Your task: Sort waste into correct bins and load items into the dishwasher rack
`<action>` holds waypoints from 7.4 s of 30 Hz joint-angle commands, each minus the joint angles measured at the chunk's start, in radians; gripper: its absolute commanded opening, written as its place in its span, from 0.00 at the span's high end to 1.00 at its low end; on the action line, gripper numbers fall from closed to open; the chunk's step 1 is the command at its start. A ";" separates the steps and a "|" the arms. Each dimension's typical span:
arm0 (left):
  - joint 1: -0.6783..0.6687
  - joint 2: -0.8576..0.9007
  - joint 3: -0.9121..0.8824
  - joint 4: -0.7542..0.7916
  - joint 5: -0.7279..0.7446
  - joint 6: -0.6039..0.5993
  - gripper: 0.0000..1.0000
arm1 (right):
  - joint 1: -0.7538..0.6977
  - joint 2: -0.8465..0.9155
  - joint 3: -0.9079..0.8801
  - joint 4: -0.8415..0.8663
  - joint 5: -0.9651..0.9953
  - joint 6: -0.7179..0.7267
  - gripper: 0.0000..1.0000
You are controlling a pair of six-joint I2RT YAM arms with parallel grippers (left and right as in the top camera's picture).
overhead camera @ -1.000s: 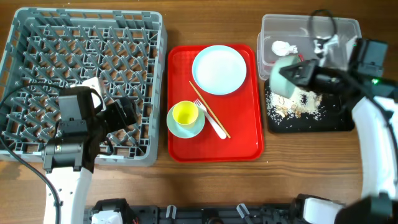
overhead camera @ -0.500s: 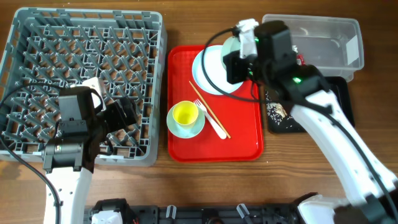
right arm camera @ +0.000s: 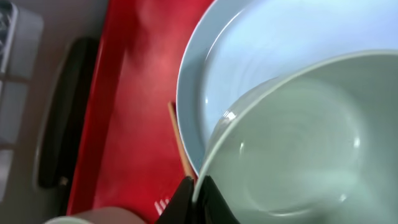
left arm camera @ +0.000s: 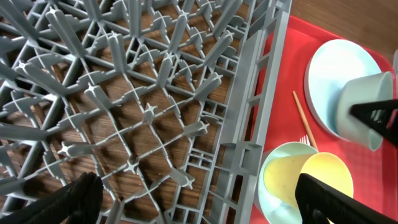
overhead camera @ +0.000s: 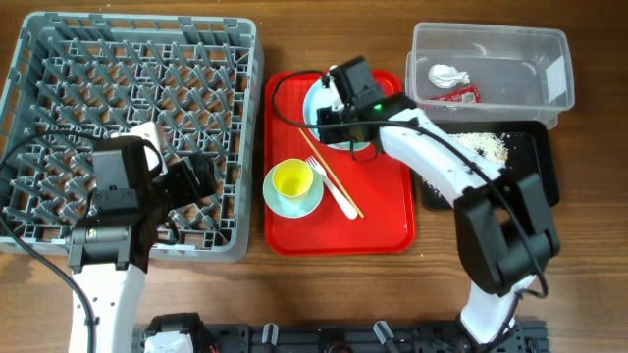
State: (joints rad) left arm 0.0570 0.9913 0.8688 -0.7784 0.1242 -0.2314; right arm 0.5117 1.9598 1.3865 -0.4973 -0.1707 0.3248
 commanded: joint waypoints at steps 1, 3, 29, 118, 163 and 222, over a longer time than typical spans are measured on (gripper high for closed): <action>-0.007 0.004 0.020 0.002 0.002 -0.012 0.00 | 0.024 0.023 0.008 -0.039 -0.069 0.018 0.89; -0.007 0.004 0.020 0.003 0.002 -0.012 0.00 | 0.027 0.019 0.008 -0.049 -0.104 0.018 0.84; -0.007 0.004 0.020 0.002 0.002 -0.012 0.00 | 0.141 -0.113 -0.022 -0.319 -0.061 0.167 0.54; -0.099 0.232 0.020 0.890 1.264 -0.012 0.38 | -0.096 -0.380 0.028 -0.155 -0.968 0.156 0.91; -0.098 0.232 0.020 0.465 0.674 0.045 0.27 | -0.099 -0.380 0.028 -0.254 -0.449 0.095 0.48; 0.028 0.069 0.020 0.167 0.274 0.041 0.18 | -0.109 0.423 0.568 -0.047 -0.460 -0.374 0.08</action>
State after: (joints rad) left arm 0.0799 1.0729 0.8749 -0.6117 0.4118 -0.1993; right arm 0.3771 2.3535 1.9419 -0.5377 -0.6025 -0.0505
